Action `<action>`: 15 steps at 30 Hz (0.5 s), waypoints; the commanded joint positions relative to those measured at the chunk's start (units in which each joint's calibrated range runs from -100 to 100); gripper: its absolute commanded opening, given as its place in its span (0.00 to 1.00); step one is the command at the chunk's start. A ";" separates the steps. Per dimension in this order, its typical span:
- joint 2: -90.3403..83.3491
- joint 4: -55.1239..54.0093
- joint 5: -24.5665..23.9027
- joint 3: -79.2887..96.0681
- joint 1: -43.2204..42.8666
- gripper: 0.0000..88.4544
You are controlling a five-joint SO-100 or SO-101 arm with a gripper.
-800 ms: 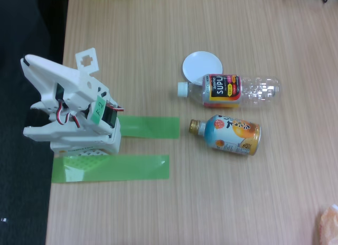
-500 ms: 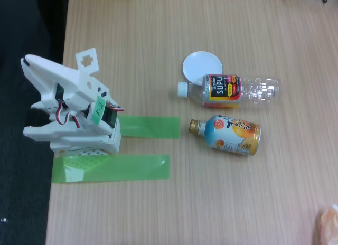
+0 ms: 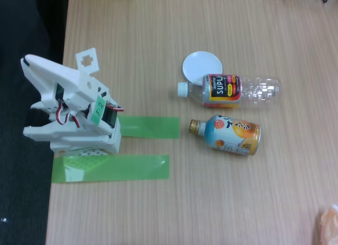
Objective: Pick up the plastic bottle and stand it up on the white place
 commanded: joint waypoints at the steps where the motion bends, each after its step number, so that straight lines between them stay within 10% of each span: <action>1: 0.17 -1.35 0.24 0.27 0.16 0.01; 15: 0.17 -0.92 -0.12 0.18 -0.06 0.01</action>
